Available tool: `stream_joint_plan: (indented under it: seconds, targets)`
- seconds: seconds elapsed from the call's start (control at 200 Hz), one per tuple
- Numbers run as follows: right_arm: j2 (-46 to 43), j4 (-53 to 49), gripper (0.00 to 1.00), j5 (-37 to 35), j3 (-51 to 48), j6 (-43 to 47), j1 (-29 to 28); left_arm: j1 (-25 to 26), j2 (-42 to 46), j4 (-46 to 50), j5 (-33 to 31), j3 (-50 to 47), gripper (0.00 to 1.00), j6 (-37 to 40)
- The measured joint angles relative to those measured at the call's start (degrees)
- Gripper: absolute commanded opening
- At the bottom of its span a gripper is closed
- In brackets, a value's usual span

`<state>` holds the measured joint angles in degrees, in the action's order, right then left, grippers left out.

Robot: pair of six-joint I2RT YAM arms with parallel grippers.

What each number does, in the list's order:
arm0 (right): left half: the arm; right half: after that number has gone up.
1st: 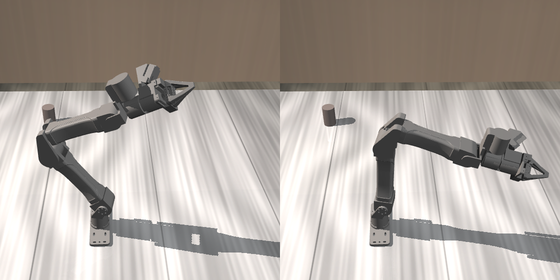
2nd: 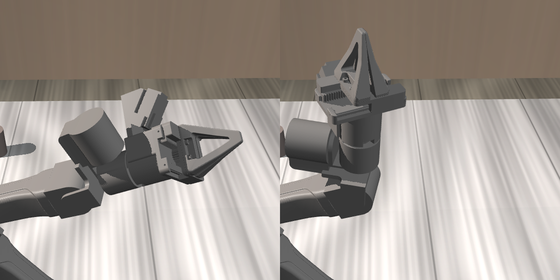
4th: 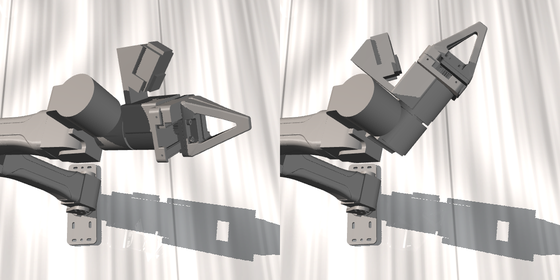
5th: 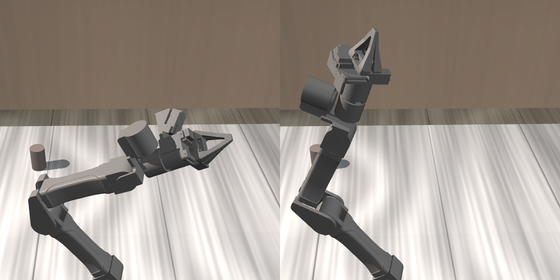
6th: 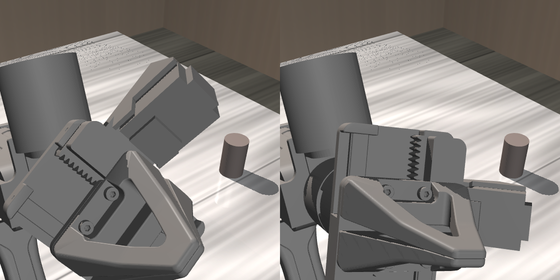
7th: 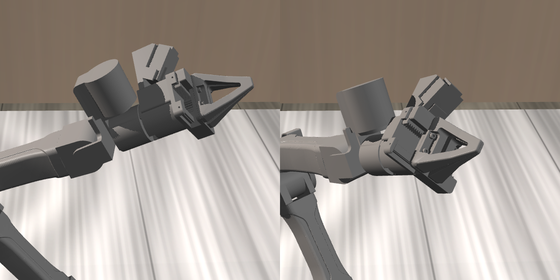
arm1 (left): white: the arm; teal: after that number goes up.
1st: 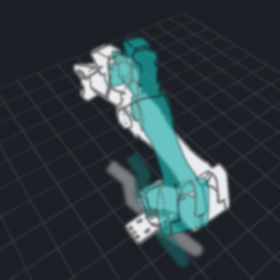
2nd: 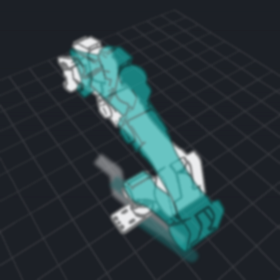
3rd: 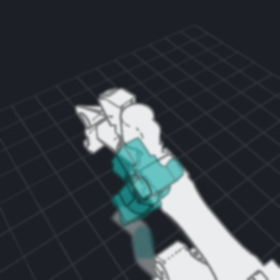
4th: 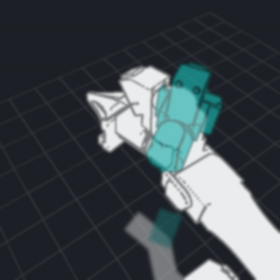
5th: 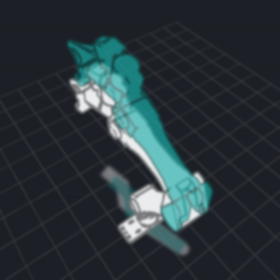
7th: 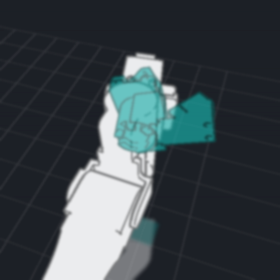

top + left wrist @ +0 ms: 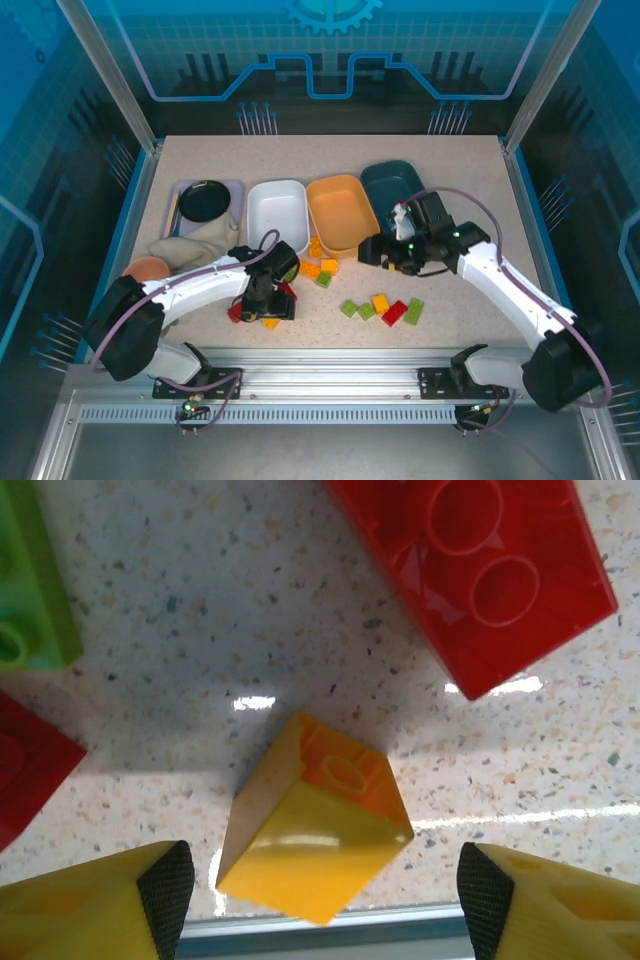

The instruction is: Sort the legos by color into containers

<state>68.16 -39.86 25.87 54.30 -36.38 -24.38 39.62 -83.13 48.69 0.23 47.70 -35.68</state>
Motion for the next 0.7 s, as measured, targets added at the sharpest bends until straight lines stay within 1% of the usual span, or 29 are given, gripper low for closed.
stream_joint_plan:
  seconds: [0.05,0.175,0.29,0.375,0.505,0.6,0.7]
  targets:
    - [-2.2,-0.4,0.81,1.1,-1.4,0.3,0.0,0.0,-1.1,-0.7,-0.3,0.0,0.65,0.3]
    - [-4.5,-1.0,0.79,2.9,-2.9,0.5,0.0,0.1,-3.6,-2.6,-0.9,-0.3,0.45,1.5]
    - [-4.5,-1.2,0.79,3.1,-2.9,0.7,0.0,0.7,-4.7,-3.6,-1.4,-0.4,0.37,1.7]
    - [-4.5,-1.2,0.78,3.1,-2.9,0.7,0.0,1.2,-4.7,-3.8,-2.0,-0.4,0.3,1.6]
    - [-4.5,-1.2,0.75,3.1,-2.9,0.8,0.0,1.9,-4.3,-3.7,-3.1,-0.4,0.27,1.3]
    - [-4.5,-1.2,0.74,3.1,-2.9,1.2,0.0,2.1,-2.8,-1.7,-4.7,0.3,0.27,1.1]
    - [-4.9,-0.5,0.77,3.7,-2.9,1.4,0.0,1.5,0.6,2.9,-6.0,5.0,0.27,0.8]
